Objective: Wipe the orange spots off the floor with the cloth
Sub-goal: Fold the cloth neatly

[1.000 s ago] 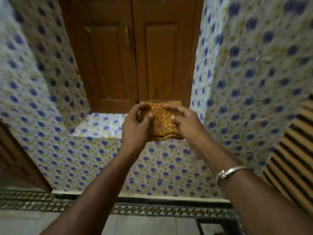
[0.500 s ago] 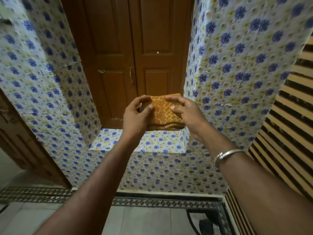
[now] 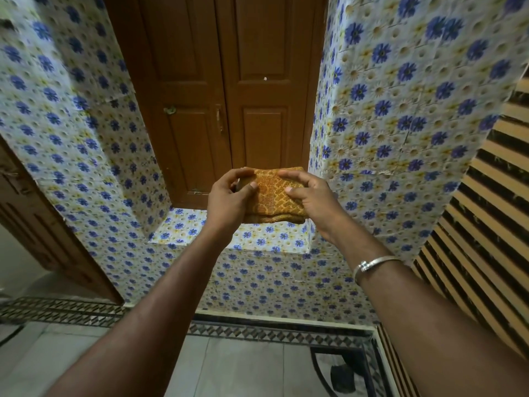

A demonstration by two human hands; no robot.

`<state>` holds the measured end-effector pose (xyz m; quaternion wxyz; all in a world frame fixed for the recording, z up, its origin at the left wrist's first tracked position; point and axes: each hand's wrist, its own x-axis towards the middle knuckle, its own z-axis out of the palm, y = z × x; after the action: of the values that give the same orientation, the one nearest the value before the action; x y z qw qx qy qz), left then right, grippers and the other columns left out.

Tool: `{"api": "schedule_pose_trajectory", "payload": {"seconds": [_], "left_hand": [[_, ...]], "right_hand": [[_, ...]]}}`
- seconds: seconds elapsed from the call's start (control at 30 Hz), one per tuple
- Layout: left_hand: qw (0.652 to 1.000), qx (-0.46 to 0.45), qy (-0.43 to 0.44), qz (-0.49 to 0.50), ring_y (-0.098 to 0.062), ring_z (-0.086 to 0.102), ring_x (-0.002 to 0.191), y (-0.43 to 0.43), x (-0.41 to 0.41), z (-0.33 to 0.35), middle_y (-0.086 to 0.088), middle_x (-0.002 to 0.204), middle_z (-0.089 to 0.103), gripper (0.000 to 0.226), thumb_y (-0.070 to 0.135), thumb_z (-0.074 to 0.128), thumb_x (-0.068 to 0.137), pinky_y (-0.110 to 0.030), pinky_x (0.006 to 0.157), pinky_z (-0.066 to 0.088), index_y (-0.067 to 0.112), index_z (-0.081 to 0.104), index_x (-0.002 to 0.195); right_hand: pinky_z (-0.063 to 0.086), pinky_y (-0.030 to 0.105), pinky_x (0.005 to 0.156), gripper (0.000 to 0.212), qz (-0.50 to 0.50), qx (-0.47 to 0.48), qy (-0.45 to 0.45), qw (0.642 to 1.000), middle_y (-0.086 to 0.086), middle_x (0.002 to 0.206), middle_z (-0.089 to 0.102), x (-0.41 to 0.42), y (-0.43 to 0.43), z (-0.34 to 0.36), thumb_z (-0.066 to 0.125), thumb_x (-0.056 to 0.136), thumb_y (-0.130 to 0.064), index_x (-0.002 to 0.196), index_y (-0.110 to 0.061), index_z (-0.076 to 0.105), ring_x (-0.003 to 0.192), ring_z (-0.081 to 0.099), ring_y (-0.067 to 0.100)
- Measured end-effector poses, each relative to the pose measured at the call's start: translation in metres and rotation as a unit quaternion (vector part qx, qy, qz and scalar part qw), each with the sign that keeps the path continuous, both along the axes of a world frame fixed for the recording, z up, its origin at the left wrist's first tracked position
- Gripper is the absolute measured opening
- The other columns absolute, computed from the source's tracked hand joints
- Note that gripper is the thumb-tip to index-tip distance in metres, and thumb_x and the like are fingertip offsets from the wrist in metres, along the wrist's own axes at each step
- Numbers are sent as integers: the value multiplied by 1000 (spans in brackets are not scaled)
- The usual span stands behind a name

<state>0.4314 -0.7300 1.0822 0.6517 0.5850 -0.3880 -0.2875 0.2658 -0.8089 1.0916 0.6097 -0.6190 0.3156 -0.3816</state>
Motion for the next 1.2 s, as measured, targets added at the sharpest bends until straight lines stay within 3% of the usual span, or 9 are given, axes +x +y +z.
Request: {"api": "schedule_pose_trajectory", "payload": {"seconds": [0.2, 0.33, 0.47, 0.63, 0.77, 0.87, 1.0, 1.1, 1.2], "left_hand": [[999, 27, -14, 22, -26, 69, 110, -25, 19, -24, -4, 130, 62, 25, 16, 64, 102, -44, 70, 66, 25, 69, 125], [998, 55, -9, 23, -27, 70, 103, -55, 49, -57, 0, 125, 61, 27, 15, 60, 104, -42, 62, 65, 22, 65, 130], [994, 94, -40, 32, -25, 70, 108, -106, 90, -105, 5, 122, 63, 27, 19, 61, 104, -51, 75, 66, 27, 66, 130], [987, 136, -83, 14, -28, 67, 113, -184, 138, -160, 10, 118, 64, 26, 23, 62, 103, -55, 84, 62, 34, 64, 126], [975, 186, -122, -10, -31, 70, 93, -237, 169, -197, 2, 104, 64, 37, 20, 61, 104, -57, 72, 63, 31, 49, 138], [966, 226, -124, -31, -29, 72, 90, -270, 191, -235, 1, 103, 66, 48, 23, 65, 102, -58, 73, 62, 36, 42, 142], [953, 277, -117, -29, -35, 72, 94, -298, 206, -285, -12, 116, 71, 60, 24, 69, 100, -58, 78, 61, 26, 40, 152], [944, 305, -120, -31, -31, 72, 100, -318, 213, -318, -13, 123, 73, 53, 24, 69, 99, -53, 85, 60, 17, 49, 148], [939, 323, -118, -25, -28, 73, 95, -337, 217, -346, -11, 117, 75, 47, 23, 69, 98, -47, 84, 61, 16, 54, 142]], "right_hand": [[60, 25, 75, 44, 37, 12, 43, 998, 2, 135, 61, 21, -34, -25, 57, 96, 4, 124, -27, 71, 103, 69, 20], [54, 20, 59, 57, 74, 37, 102, 991, 6, 134, 59, 46, -64, -53, 64, 92, 7, 133, -33, 65, 78, 67, 13], [59, 26, 70, 66, 85, 44, 160, 983, 7, 132, 56, 80, -108, -91, 67, 90, 7, 139, -36, 58, 91, 66, 18], [51, 30, 72, 67, 34, 30, 208, 977, -8, 137, 50, 133, -172, -141, 62, 93, 9, 141, -37, 56, 79, 58, 14], [45, 32, 64, 68, -16, 58, 235, 970, 0, 145, 51, 170, -222, -189, 56, 94, 14, 144, -32, 53, 77, 60, 31], [42, 36, 61, 71, -22, 68, 260, 963, 3, 155, 47, 191, -253, -232, 57, 93, 13, 147, -32, 50, 63, 50, 30], [55, 42, 71, 74, -10, 48, 291, 955, -3, 164, 35, 201, -277, -280, 62, 93, 9, 152, -31, 44, 89, 64, 40], [55, 38, 89, 75, -11, 41, 320, 946, -2, 163, 36, 205, -294, -314, 65, 94, 4, 155, -31, 40, 125, 56, 35], [54, 29, 90, 77, -9, 46, 329, 943, 0, 161, 38, 212, -310, -345, 66, 93, 4, 155, -35, 40, 130, 54, 28]]}}
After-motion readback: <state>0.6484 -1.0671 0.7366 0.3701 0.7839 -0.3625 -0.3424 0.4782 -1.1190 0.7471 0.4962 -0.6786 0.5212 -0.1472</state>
